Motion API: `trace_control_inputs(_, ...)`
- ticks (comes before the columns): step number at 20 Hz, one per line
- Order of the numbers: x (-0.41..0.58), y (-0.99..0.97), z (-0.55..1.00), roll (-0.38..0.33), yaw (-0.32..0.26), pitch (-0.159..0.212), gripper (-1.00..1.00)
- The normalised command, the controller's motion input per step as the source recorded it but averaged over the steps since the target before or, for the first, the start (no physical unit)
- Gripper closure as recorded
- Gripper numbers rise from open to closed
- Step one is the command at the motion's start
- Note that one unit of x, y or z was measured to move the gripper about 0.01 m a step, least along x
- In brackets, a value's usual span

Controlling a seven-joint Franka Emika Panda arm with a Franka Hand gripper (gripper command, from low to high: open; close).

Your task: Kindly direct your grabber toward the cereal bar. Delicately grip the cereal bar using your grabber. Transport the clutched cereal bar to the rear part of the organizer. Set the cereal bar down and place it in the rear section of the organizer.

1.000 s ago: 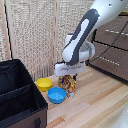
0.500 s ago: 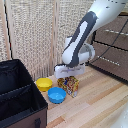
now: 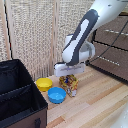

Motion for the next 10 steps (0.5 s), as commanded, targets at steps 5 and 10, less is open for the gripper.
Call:
trace_control_inputs(5,0.355,0.00,0.77,-0.001,0.028,0.082,1.00)
trace_control_inputs(10,0.482,0.07,0.79,-0.009,0.022,0.102,1.00)
